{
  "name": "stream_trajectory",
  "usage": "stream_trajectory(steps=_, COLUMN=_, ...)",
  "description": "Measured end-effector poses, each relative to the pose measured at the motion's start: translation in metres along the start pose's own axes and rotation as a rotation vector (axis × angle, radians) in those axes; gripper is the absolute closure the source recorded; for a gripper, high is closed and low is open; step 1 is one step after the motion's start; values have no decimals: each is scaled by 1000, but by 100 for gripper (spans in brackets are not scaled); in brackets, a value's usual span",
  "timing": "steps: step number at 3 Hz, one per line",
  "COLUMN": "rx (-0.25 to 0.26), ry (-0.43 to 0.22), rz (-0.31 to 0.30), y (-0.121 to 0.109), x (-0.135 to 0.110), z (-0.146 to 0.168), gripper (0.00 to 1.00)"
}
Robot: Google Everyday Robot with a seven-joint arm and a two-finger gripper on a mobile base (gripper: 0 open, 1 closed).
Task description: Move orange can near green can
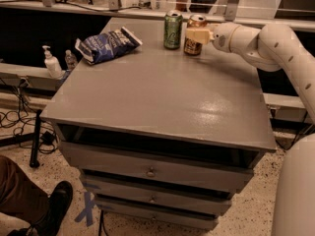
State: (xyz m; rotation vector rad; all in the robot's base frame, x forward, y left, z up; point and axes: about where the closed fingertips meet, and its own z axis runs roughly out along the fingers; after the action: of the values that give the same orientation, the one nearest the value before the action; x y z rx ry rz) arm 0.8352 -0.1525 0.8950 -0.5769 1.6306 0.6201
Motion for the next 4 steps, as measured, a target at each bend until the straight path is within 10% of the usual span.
stream_trajectory(steps=2, rx=-23, ry=7, rz=18, y=3, x=5, z=1, gripper=12)
stream_trajectory(steps=4, rx=-35, ry=11, rz=25, y=4, x=3, z=-10, gripper=0)
